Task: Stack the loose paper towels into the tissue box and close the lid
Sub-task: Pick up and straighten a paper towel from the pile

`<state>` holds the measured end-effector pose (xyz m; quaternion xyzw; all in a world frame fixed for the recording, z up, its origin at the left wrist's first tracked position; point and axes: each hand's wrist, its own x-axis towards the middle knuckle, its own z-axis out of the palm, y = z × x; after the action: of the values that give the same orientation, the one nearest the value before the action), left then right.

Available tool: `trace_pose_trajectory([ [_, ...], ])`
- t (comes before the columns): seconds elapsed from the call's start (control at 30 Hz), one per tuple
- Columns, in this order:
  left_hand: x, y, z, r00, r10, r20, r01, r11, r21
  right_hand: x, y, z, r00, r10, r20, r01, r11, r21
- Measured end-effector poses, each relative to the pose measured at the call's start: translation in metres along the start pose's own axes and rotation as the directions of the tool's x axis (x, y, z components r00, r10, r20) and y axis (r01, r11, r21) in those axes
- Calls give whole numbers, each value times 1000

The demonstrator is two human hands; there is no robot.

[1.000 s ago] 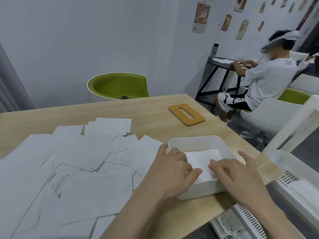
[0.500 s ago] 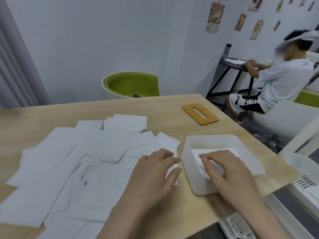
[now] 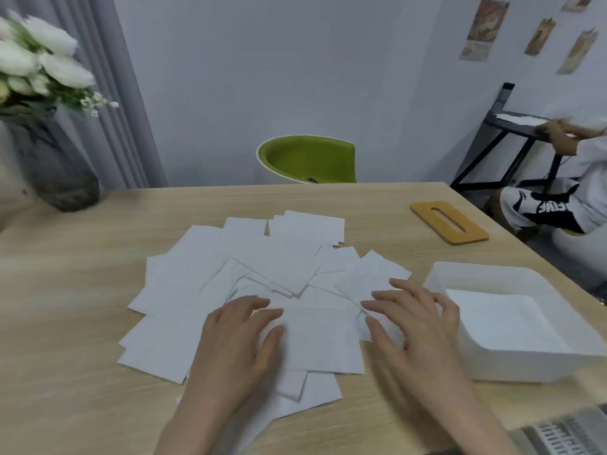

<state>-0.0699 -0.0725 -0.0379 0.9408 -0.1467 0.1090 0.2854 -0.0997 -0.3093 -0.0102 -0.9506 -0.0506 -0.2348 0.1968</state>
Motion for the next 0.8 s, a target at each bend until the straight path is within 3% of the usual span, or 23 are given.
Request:
trace_pose_trajectory([
  [0.33,-8,-40,24,998,-66,-14,65,997,-46,10,-1,59,937,9,350,-16,1000,15],
  [0.8,-9,-46,30,998,-43,-48,37,993,-112,45,-21,68,920,-17,391,16,1000,5],
])
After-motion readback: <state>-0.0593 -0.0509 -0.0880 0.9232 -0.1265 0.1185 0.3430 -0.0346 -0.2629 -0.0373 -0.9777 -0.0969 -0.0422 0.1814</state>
